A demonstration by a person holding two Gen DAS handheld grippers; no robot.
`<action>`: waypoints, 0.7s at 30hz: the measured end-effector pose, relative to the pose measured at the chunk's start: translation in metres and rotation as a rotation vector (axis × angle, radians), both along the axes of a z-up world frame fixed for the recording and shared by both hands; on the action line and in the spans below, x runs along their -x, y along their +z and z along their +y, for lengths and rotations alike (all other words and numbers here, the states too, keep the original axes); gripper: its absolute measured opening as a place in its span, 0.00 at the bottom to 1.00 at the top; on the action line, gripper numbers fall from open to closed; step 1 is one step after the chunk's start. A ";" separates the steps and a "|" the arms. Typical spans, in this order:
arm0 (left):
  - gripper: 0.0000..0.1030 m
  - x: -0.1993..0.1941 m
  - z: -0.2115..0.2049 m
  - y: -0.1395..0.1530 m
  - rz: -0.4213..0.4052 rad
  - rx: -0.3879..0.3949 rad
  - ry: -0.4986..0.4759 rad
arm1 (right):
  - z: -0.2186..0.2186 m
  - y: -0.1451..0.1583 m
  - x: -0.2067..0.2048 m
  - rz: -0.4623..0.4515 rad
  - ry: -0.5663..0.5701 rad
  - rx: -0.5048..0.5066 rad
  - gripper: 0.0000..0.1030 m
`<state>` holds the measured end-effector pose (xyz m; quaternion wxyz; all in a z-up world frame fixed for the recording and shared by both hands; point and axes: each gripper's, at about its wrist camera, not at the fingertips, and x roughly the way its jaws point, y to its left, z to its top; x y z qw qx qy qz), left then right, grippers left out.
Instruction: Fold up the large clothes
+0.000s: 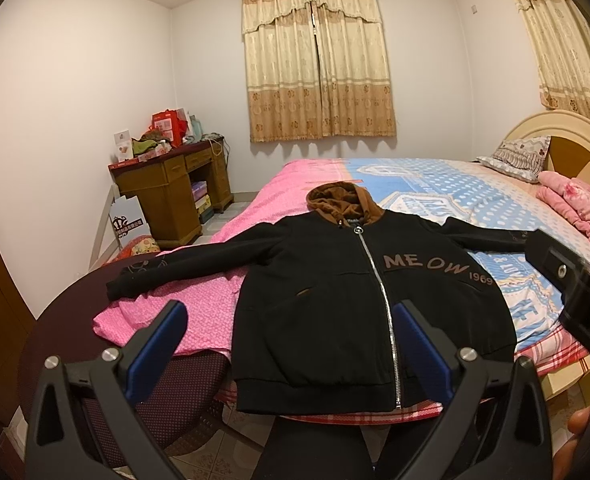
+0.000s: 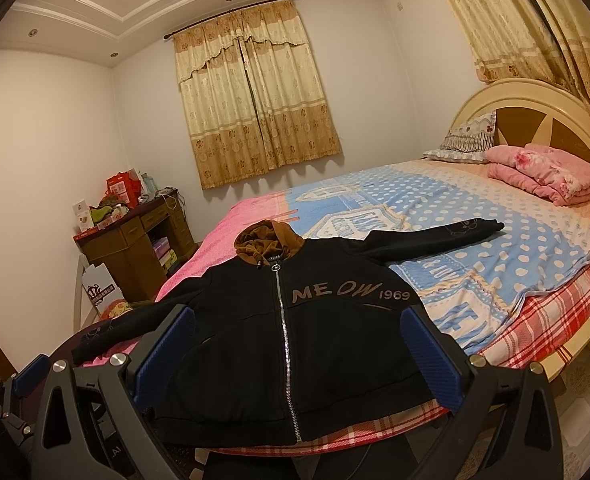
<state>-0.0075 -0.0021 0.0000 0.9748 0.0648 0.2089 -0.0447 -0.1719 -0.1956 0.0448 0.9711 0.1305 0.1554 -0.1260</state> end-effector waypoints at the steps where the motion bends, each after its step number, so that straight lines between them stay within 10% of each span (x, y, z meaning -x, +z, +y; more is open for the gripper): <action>1: 1.00 -0.001 0.001 0.000 0.000 0.000 0.000 | 0.000 0.000 0.000 0.000 0.000 0.000 0.99; 21: 1.00 0.007 -0.005 0.000 0.010 0.002 -0.002 | -0.003 0.003 -0.008 0.047 0.028 -0.013 0.99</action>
